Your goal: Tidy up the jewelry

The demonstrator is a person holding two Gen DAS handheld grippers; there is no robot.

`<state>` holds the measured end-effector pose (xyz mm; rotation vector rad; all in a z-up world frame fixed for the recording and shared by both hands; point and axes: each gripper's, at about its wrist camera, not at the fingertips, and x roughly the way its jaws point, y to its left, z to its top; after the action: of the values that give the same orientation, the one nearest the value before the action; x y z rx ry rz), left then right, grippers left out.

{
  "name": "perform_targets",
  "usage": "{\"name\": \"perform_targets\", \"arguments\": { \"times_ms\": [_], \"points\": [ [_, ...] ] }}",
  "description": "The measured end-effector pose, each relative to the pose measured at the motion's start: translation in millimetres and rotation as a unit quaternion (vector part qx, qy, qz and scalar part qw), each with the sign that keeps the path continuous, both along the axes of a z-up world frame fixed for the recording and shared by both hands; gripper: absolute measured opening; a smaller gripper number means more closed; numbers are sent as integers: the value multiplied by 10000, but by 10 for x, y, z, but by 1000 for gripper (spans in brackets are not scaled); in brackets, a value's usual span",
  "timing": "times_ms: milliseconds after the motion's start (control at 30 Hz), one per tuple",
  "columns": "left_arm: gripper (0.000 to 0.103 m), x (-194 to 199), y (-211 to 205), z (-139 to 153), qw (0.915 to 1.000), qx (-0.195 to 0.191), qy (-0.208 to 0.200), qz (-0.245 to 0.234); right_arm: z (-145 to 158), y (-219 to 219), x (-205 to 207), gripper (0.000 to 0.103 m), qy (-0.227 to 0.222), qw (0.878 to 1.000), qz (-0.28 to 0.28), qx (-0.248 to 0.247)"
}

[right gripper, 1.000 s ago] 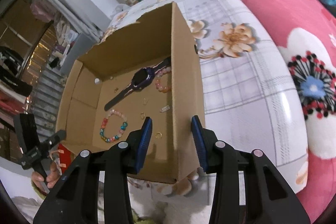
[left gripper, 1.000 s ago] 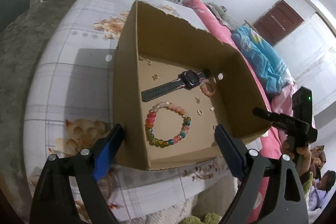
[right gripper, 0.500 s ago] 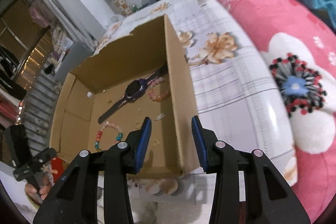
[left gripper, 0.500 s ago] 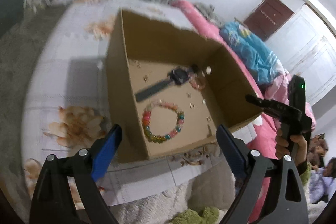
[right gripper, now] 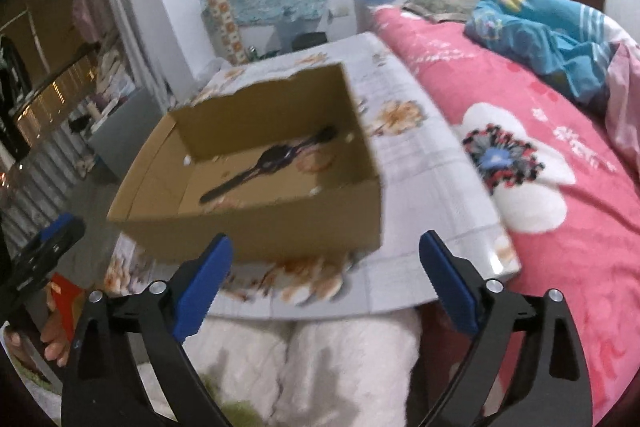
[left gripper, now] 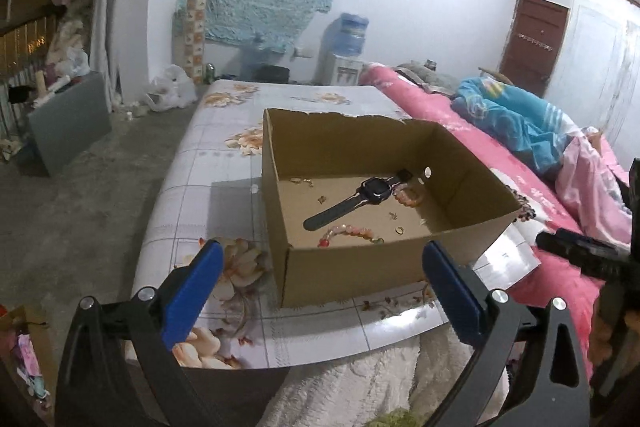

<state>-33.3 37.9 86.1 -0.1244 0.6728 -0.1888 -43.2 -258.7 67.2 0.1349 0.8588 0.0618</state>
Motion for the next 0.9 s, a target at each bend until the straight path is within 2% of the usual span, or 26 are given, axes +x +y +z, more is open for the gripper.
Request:
{"name": "perform_targets", "arguments": {
  "times_ms": [67, 200, 300, 600, 900],
  "points": [
    [97, 6, -46, -60, 9999, -32, 117, -29, -79, 124, 5, 95, 75, 9999, 53, -131],
    [97, 182, -140, -274, 9955, 101, 895, 287, -147, 304, 35, 95, 116, 9988, 50, -467],
    [97, 243, -197, -404, 9916, 213, 1194, 441, -189, 375, 58, 95, 149, 9986, 64, -508],
    [97, 245, -374, -486, 9893, 457, 1326, 410, -266, 512, 127, 95, 270, 9977, 260, -572],
    [97, 303, -466, -475, 9881, 514, 1402, 365, -320, 472, 185, 95, 369, 9971, 244, -617]
  ]
}}
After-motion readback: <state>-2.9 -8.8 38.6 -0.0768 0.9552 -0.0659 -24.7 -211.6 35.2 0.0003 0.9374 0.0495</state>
